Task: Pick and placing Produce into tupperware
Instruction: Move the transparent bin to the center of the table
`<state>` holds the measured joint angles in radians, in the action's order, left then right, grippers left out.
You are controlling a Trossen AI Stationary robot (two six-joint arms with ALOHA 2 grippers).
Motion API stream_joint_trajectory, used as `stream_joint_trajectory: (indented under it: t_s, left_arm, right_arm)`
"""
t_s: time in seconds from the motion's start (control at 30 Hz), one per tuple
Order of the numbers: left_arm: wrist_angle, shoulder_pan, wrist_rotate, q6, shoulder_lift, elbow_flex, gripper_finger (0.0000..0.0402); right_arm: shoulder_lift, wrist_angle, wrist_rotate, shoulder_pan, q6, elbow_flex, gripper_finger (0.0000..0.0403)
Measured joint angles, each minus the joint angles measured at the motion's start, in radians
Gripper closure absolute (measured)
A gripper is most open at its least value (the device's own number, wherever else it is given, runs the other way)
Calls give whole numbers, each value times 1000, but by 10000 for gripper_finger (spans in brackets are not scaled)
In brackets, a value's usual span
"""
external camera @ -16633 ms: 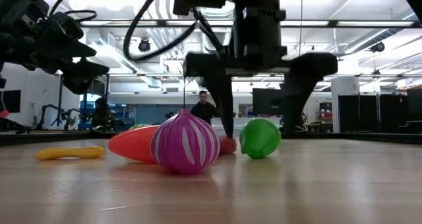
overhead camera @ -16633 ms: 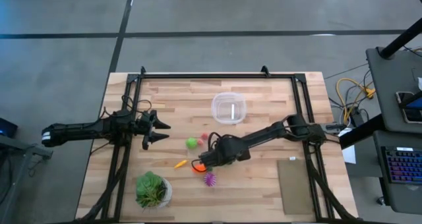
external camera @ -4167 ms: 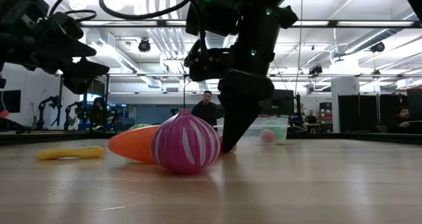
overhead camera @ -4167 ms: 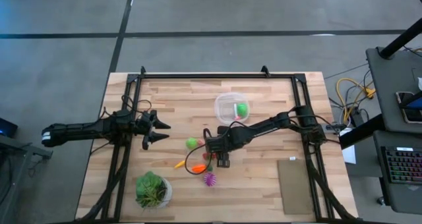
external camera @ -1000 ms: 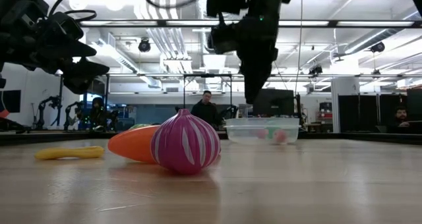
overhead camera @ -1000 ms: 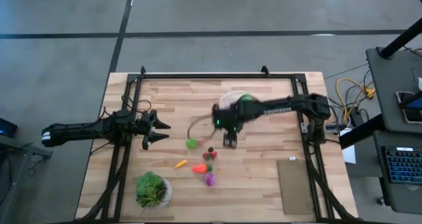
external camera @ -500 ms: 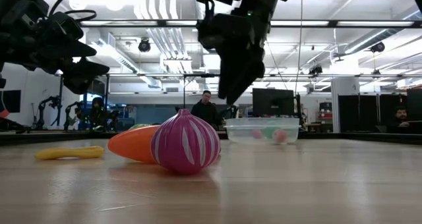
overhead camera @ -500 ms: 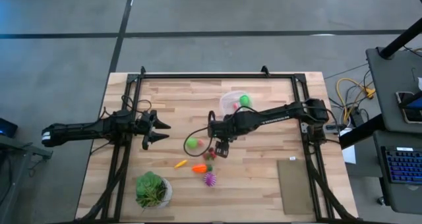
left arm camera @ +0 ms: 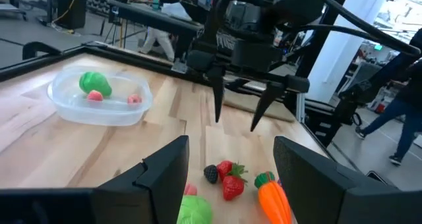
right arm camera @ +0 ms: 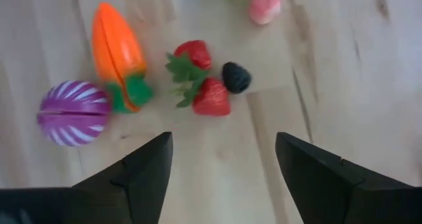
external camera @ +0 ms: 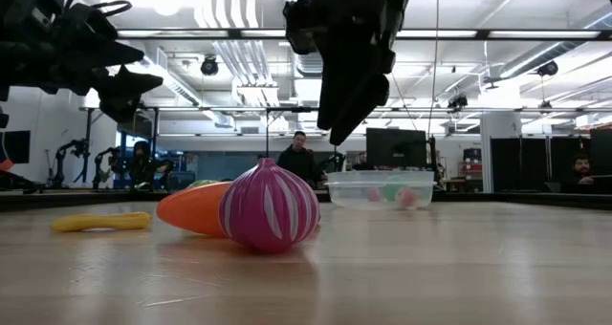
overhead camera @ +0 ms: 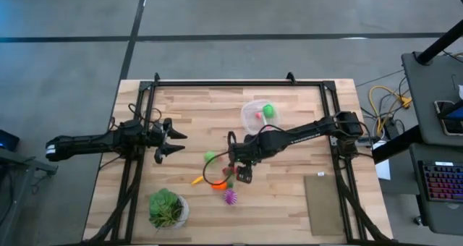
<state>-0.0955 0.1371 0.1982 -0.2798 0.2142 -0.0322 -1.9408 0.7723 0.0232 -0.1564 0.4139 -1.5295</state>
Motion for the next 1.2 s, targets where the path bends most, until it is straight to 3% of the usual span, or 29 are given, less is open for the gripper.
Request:
stream_joint_trajectory:
  t_s: [0.27,0.47,0.6,0.77,1.2]
  left_arm:
    - [-48,0,-2,-1,0,-1,194]
    - [-114,0,-2,-10,-4,-1,194]
    - [-149,0,-2,-158,-10,-2,194]
    - [-158,0,-2,-454,-12,-2,194]
    - [-168,0,-40,-533,-6,-2,194]
  right_arm:
    - [0,0,-19,-1,107,0,147]
    - [0,-33,-58,-8,74,0,145]
    - [0,-49,-57,-7,61,0,148]
    - [0,-47,-49,-7,65,0,153]
    - [5,-51,-28,-2,109,0,154]
